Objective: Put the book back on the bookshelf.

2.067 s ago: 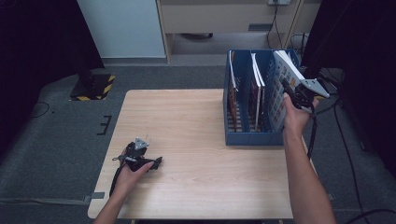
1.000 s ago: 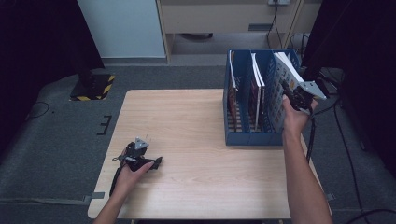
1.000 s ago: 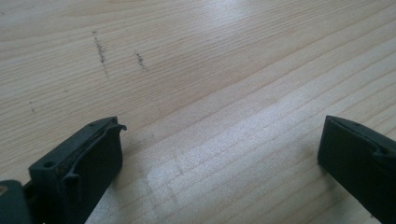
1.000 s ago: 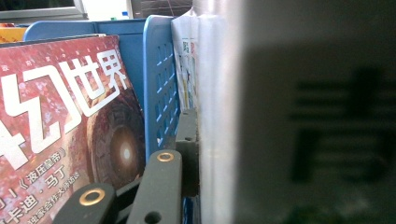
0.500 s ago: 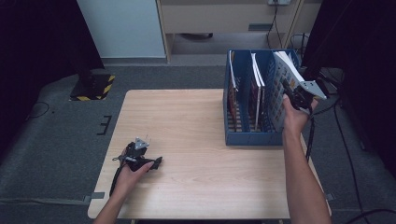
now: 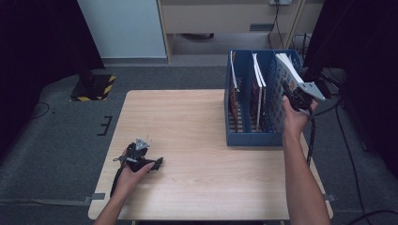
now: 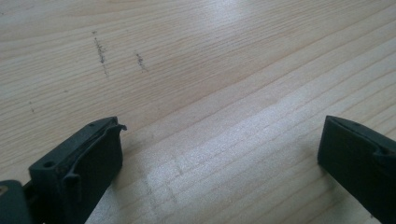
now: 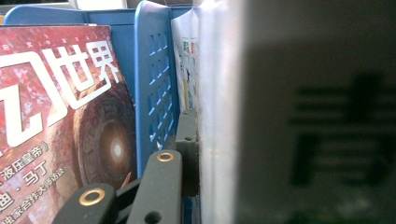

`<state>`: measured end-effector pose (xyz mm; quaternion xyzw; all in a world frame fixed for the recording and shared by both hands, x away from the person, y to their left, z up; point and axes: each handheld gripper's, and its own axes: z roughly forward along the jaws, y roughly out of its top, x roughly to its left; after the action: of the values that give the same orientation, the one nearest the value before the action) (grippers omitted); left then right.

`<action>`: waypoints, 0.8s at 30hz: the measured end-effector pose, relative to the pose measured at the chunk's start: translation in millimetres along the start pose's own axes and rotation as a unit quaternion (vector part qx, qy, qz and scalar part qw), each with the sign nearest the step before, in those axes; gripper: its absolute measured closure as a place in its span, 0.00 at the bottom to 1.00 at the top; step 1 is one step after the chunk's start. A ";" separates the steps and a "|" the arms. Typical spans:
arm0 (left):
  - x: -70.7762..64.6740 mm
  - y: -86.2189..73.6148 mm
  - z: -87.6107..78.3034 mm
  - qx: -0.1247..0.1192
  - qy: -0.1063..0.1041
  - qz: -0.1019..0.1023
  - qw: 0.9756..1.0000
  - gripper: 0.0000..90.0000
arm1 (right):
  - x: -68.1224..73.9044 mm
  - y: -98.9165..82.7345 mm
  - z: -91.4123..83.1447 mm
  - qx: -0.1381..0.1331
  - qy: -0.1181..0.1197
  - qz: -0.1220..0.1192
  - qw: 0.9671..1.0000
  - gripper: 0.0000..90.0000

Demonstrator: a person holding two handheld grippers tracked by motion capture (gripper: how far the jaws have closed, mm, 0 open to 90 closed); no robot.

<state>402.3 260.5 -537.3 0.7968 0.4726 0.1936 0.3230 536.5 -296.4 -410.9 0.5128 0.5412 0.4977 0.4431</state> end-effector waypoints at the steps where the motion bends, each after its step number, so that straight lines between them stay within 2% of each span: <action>1: 0.0 0.0 0.0 0.000 0.000 0.000 1.000 0.00 | 1.5 -0.2 0.0 0.001 0.002 -0.003 1.000 0.82; 9: -0.1 0.0 0.0 0.000 0.000 0.000 1.000 0.00 | 7.5 -0.4 -1.1 0.015 0.010 -0.020 1.000 0.82; 24: -0.3 0.0 0.0 -0.001 0.001 0.001 1.000 0.00 | 15.0 1.3 -3.9 0.029 0.021 -0.029 0.999 0.80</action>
<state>402.2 260.3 -537.3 0.7968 0.4721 0.1946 0.3232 531.5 -281.8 -408.7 0.4994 0.5793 0.4789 0.4309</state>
